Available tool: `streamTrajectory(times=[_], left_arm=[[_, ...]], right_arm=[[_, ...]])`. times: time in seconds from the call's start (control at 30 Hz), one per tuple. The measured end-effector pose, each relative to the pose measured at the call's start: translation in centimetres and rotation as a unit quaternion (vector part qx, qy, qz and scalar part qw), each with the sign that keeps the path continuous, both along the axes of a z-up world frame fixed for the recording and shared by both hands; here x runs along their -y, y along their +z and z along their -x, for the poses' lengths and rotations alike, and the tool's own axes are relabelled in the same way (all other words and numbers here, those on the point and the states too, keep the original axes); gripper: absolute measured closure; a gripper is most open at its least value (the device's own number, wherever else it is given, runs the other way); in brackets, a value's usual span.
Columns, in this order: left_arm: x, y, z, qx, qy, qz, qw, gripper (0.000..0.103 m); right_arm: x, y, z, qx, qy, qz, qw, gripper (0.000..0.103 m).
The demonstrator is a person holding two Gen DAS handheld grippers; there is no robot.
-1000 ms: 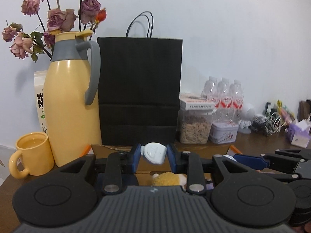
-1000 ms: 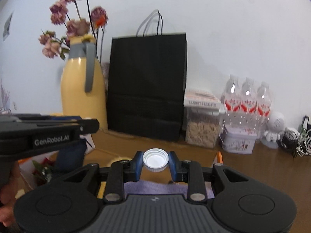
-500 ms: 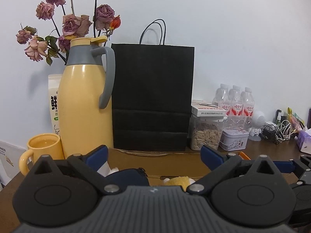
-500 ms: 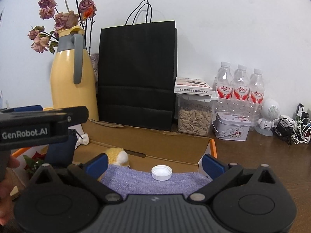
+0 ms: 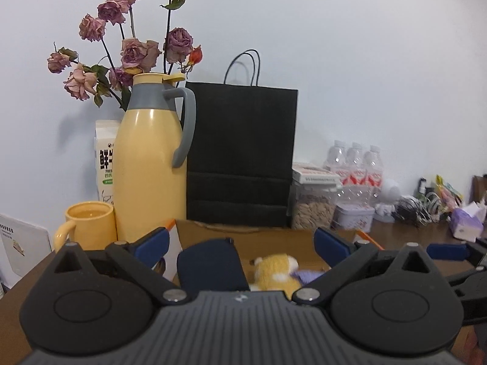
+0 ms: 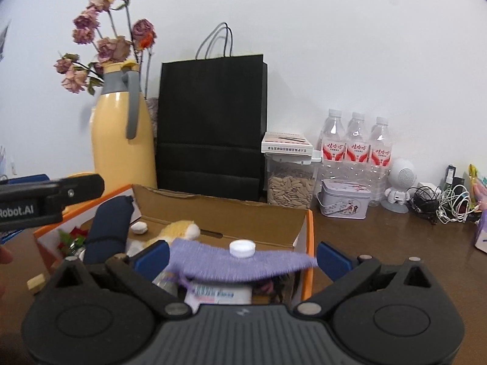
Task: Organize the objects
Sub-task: 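Carry both white caps over the box and open both grippers, then grasp a small white cap with the right gripper while the left gripper grasps a large ridged cap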
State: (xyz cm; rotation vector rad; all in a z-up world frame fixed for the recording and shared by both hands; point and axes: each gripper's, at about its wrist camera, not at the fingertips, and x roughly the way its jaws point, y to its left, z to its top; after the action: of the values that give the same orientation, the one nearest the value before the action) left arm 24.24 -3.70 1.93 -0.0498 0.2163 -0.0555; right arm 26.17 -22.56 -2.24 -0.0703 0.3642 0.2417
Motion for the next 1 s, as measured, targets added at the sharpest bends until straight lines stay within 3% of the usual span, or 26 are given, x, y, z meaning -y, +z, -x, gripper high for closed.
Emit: streamTrajectory(times=[0.13,0.43,0.67,1.0], left_arm=[[0.0,-1.1,2.0,-0.014,-0.004,-0.014,0.9998,0.0],[0.2,-3.4,4.9,-0.061,-0.02,-0.047,0.9969,0.0],[-0.1,-5.1,5.3,-0.112,-0.022,-0.058,0.9917,0.0],[0.2,-5.8,5.0,-0.127,-0.022,-0.069,0.9892,0.0]], right_arm=[[0.2,-1.2,2.7,-0.005,0.008,0.01,1.0,0.0],[-0.1,-4.5,5.6,-0.069,0.033,0.037,0.996,0.003],[-0.3,-5.4,5.2,-0.098,0.042,0.037,0.994,0.026],[-0.4,-6.4,4.4,-0.126,0.039,0.037,0.991,0.034]])
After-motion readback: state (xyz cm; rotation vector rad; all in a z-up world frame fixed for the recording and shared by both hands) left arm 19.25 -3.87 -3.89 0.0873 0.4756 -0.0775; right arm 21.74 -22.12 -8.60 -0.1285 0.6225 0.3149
